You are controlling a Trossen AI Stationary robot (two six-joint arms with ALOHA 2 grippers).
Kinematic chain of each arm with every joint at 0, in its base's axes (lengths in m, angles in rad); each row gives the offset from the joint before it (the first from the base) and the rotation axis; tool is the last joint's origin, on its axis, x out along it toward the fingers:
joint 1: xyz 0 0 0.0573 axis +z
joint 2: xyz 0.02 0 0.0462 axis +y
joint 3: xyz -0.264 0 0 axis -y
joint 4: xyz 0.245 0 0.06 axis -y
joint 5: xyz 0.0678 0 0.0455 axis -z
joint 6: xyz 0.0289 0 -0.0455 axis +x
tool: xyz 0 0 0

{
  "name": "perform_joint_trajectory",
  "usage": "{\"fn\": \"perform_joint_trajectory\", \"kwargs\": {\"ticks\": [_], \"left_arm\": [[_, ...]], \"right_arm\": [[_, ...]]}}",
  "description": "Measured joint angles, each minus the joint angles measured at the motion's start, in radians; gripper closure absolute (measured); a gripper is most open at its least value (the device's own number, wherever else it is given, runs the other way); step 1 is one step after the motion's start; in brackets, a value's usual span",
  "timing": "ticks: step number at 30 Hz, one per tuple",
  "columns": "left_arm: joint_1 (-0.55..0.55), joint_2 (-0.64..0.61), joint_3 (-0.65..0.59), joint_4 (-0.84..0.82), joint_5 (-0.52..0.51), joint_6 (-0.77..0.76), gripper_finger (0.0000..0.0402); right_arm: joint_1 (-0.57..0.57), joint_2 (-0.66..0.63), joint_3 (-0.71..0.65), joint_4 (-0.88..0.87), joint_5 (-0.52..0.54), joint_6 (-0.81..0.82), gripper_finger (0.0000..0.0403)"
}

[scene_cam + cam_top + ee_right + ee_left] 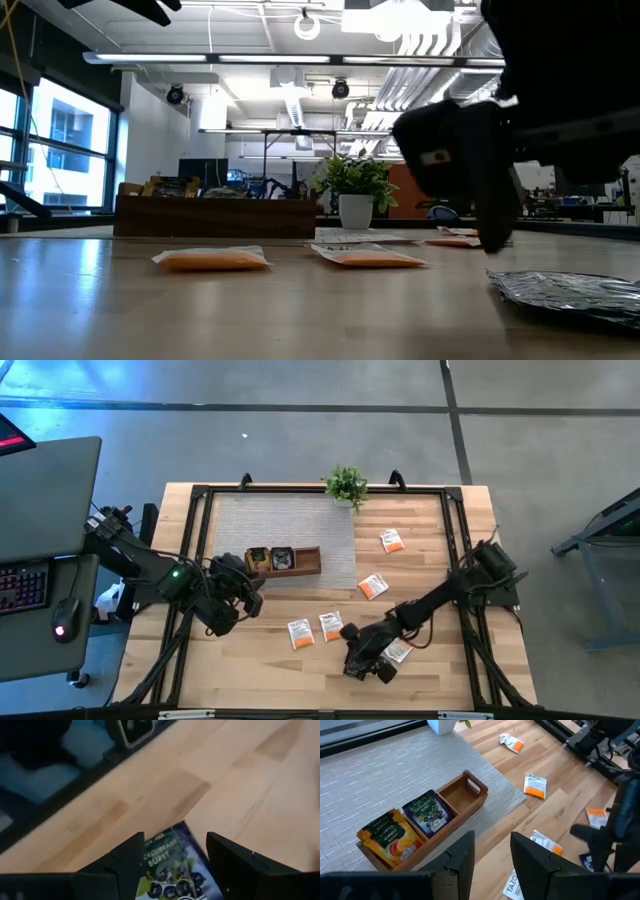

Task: Pick & Place Tea
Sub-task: Put the purple tea bag into the middle section of the wooden organizer

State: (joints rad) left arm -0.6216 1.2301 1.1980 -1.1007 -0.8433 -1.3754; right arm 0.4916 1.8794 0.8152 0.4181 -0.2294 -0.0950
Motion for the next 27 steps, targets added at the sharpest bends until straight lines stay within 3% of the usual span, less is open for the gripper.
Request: {"fn": "perform_joint_trajectory", "kwargs": {"ticks": [6, 12, 18, 24, 27], "left_arm": [[0.0, 0.0, 0.0, 0.0, 0.026, 0.002, 0.0277], [0.0, 0.0, 0.0, -0.006, 0.051, 0.009, 0.0277], [0.0, 0.0, 0.0, -0.01, 0.051, 0.042, 0.0277], [0.0, 0.0, 0.0, -0.012, 0.052, 0.049, 0.0277], [0.0, 0.0, 0.0, -0.015, 0.053, 0.064, 0.0277]], "right_arm": [[-0.021, 0.058, 0.105, -0.189, -0.016, -0.088, 0.0198], [-0.052, 0.058, 0.09, -0.229, 0.061, -0.162, 0.0198], [-0.1, 0.057, 0.089, -0.228, 0.181, 0.096, 0.0198], [-0.113, 0.06, 0.086, -0.197, 0.413, 0.254, 0.0199], [-0.117, 0.062, 0.092, -0.167, 0.451, 0.322, 0.0199]]}}
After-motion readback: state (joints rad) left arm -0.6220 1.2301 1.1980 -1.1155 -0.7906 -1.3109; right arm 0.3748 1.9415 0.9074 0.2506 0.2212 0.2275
